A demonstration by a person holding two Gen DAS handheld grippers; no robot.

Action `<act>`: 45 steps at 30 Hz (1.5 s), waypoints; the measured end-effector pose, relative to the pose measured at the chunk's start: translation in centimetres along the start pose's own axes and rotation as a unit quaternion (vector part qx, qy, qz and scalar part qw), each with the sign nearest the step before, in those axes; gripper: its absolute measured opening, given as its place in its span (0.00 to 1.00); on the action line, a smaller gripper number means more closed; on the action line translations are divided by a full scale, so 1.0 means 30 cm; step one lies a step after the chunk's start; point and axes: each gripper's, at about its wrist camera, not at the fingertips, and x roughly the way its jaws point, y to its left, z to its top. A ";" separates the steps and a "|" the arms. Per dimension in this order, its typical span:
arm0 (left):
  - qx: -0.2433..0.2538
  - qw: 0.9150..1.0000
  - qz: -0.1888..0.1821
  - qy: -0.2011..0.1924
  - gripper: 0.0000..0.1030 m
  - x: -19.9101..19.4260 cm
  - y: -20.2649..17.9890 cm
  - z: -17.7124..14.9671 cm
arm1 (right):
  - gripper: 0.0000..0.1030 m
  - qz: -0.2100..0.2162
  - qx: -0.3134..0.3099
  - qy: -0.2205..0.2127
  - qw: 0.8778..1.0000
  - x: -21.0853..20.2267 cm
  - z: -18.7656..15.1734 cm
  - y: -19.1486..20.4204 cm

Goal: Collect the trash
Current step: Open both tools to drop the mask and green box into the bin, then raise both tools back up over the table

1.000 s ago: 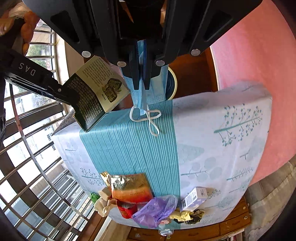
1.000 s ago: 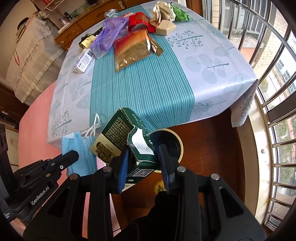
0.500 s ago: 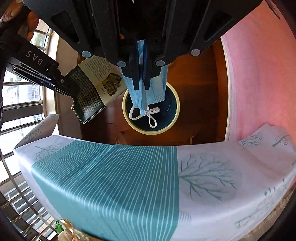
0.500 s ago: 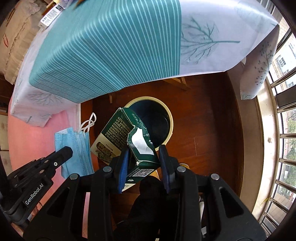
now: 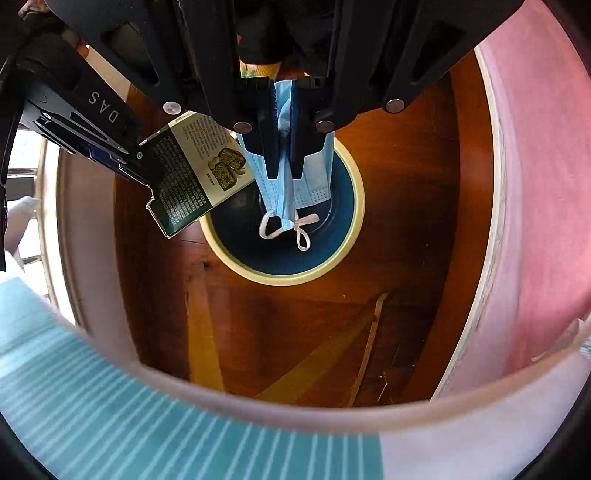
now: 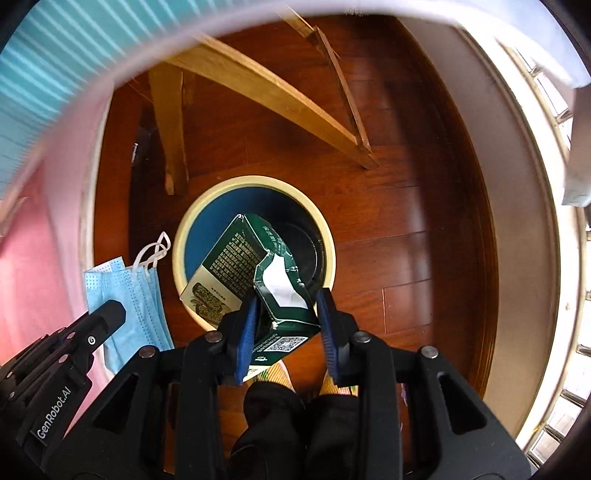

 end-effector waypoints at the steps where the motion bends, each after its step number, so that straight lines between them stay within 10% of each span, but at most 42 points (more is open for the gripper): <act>1: 0.002 1.000 0.004 0.000 0.06 0.023 0.001 -0.002 | 0.28 -0.001 0.001 0.000 1.000 0.018 0.009 -0.002; 7: 0.005 1.000 0.023 -0.013 0.65 0.094 0.037 0.025 | 0.30 0.013 0.022 -0.001 1.000 0.131 0.024 -0.007; 11: 0.002 1.000 0.030 0.003 0.65 0.123 0.061 0.042 | 0.42 0.020 0.033 -0.003 0.999 0.148 0.030 -0.019; 29: 0.000 0.999 0.028 -0.020 0.65 -0.075 0.070 0.063 | 0.43 0.022 0.051 -0.007 0.998 -0.027 0.020 -0.015; 45: -0.011 0.997 0.028 -0.067 0.65 -0.630 -0.007 0.024 | 0.43 0.029 -0.031 -0.027 0.999 -0.563 0.028 0.078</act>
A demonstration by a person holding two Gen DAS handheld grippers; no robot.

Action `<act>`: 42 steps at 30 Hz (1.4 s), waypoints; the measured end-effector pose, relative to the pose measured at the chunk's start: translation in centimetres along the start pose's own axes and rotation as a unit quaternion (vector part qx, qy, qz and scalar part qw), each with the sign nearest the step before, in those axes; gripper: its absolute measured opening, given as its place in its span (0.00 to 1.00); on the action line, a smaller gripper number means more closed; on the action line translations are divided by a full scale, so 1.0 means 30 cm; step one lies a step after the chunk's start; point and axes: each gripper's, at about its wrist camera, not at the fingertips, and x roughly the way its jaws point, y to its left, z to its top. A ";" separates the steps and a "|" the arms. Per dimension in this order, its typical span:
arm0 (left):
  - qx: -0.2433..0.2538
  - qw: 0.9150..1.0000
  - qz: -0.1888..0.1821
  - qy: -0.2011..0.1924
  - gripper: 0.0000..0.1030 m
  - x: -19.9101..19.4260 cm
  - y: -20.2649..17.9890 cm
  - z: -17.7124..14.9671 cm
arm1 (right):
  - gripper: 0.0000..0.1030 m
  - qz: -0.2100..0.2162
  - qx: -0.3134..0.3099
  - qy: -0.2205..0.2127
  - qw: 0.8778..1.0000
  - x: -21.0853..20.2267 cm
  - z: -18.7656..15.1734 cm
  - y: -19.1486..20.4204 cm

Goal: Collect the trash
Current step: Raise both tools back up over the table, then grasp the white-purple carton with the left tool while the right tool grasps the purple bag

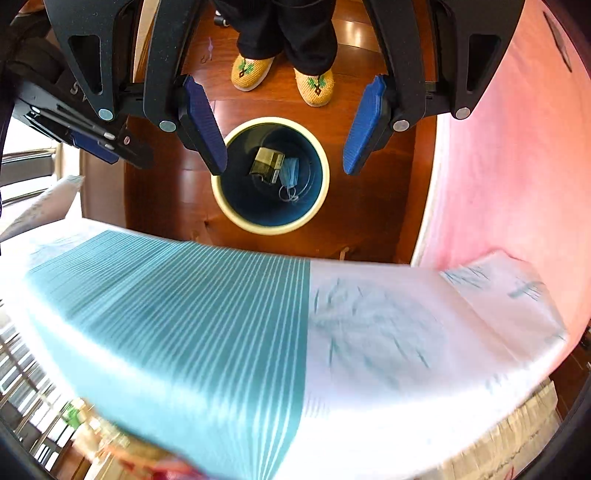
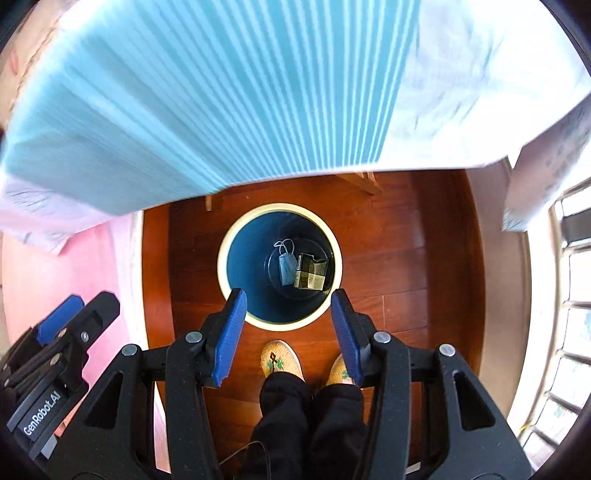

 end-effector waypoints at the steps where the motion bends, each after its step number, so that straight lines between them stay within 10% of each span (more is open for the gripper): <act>1: 0.000 1.000 0.000 -0.006 0.65 -0.038 -0.008 0.005 | 0.43 0.001 -0.007 -0.002 1.000 -0.040 0.001 0.011; 27: 0.025 0.989 0.030 -0.145 0.65 -0.782 -0.116 0.164 | 0.43 0.049 -0.074 -0.122 0.989 -0.728 0.158 0.089; 42: 0.028 0.983 0.026 -0.180 0.65 -0.847 -0.044 0.487 | 0.43 0.076 -0.090 -0.175 0.978 -0.812 0.420 0.223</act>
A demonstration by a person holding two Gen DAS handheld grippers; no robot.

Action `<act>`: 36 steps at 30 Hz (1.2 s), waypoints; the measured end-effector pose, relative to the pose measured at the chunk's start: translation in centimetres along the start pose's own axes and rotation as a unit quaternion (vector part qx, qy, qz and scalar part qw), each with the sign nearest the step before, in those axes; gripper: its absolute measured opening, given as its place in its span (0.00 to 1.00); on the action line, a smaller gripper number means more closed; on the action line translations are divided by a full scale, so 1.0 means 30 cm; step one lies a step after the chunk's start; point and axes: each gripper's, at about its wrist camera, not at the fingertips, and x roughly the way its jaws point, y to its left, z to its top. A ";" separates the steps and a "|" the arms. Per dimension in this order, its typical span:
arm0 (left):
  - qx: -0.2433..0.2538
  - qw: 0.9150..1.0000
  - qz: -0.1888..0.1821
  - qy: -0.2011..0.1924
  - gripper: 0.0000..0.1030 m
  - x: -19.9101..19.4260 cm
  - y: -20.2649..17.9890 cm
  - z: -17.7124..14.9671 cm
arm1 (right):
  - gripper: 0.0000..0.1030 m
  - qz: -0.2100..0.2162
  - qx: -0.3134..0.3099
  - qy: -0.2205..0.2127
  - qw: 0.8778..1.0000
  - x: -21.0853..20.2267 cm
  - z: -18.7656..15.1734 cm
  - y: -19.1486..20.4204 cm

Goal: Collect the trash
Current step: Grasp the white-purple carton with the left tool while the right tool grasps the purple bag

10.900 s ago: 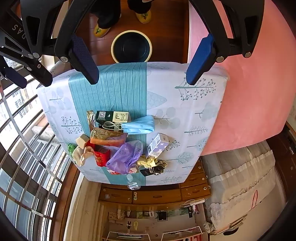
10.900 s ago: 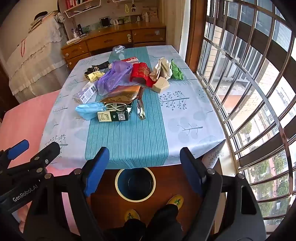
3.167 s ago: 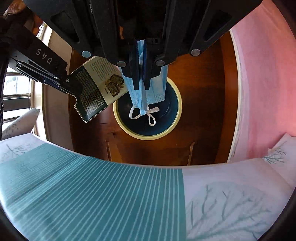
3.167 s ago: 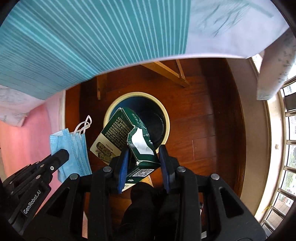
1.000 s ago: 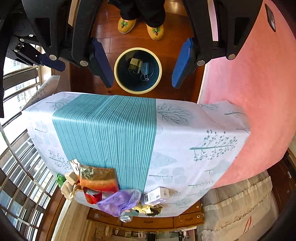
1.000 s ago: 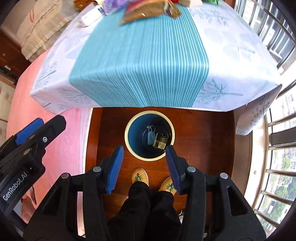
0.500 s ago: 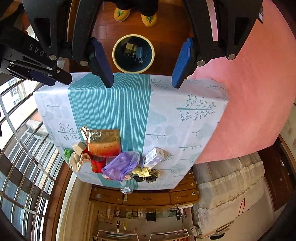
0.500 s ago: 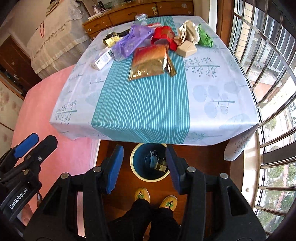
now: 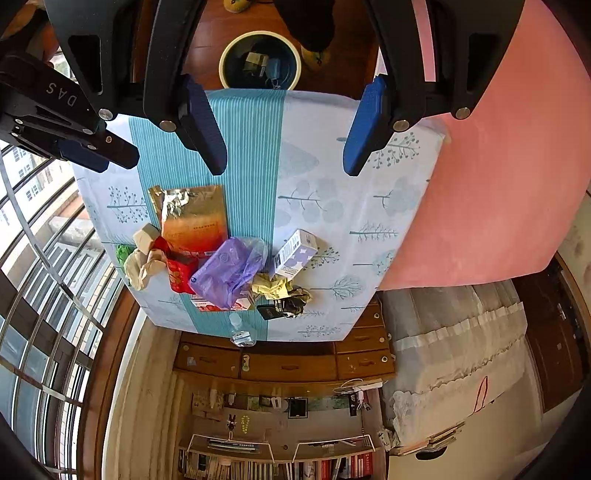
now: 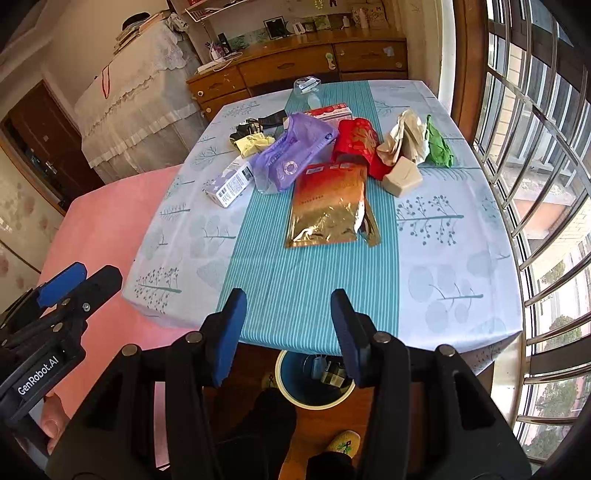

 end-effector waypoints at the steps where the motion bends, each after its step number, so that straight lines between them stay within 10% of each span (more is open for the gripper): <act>1: 0.003 1.000 -0.003 0.002 0.65 0.024 0.018 0.028 | 0.43 -0.001 0.002 0.000 1.000 0.020 0.023 0.010; 16: 0.067 0.989 -0.087 0.096 0.65 0.697 0.202 0.546 | 0.60 -0.055 0.135 0.006 0.989 0.469 0.475 0.042; 30: 0.104 0.960 -0.137 0.222 0.65 1.148 0.112 0.541 | 0.78 -0.093 0.210 0.043 0.972 0.789 0.593 -0.032; 36: 0.079 0.953 -0.147 0.253 0.39 1.248 0.155 0.555 | 0.78 -0.100 0.210 0.059 0.971 0.866 0.603 -0.031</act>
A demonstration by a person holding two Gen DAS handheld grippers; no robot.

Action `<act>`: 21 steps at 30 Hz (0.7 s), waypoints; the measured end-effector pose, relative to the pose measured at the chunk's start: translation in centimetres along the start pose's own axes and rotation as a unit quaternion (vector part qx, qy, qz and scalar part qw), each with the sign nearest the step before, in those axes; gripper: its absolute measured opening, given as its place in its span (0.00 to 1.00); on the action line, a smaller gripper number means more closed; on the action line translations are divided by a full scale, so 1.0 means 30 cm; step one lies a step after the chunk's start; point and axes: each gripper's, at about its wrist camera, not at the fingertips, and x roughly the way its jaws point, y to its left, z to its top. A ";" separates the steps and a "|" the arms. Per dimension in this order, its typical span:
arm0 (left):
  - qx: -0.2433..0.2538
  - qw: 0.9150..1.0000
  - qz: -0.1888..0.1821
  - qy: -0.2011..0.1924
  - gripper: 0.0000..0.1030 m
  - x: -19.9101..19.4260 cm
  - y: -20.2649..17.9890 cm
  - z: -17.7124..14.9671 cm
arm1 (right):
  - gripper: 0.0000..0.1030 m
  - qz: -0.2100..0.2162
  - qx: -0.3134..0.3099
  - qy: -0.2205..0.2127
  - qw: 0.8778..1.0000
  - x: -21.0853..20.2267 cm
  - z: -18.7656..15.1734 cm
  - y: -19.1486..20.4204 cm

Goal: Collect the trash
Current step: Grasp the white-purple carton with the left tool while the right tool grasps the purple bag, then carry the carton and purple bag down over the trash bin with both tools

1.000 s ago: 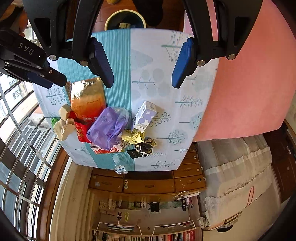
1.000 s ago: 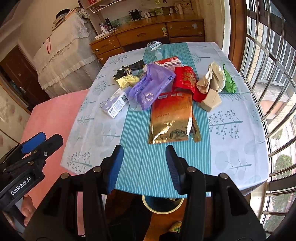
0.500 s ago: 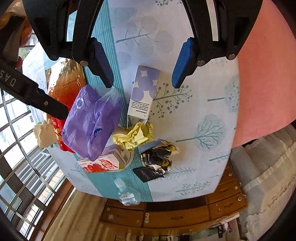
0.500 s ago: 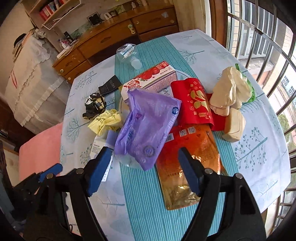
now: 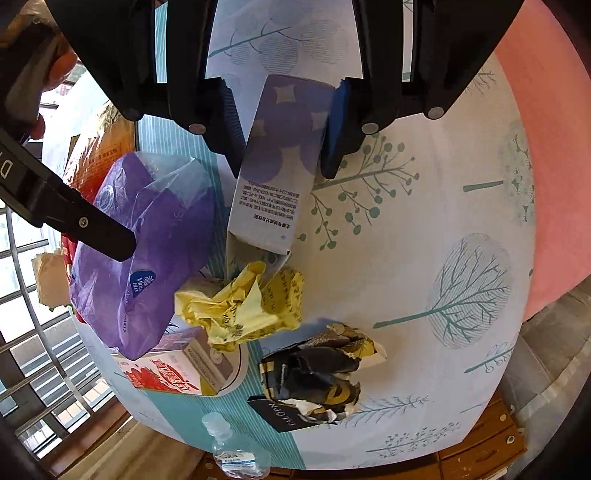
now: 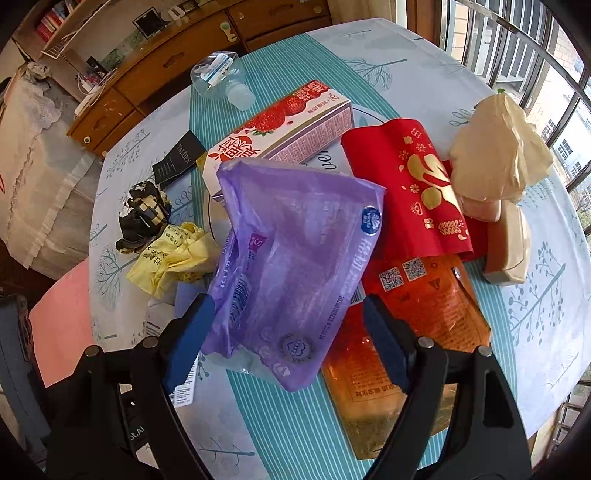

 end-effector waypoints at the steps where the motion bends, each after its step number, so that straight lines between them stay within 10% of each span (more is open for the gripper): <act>1: -0.002 1.000 -0.001 0.000 0.37 0.004 0.010 0.004 | 0.78 0.000 -0.002 0.001 1.000 0.012 0.002 0.010; 9: 0.008 1.000 0.000 -0.004 0.36 0.010 0.036 -0.010 | 0.78 0.005 -0.003 0.005 1.000 0.100 0.016 0.076; 14: 0.005 1.000 -0.004 -0.004 0.36 -0.005 0.054 -0.040 | 0.31 0.012 -0.014 0.014 1.000 0.115 0.008 0.100; 21: -0.002 1.000 -0.006 -0.022 0.36 -0.083 0.057 -0.113 | 0.12 0.036 -0.029 0.014 0.999 0.034 -0.035 0.089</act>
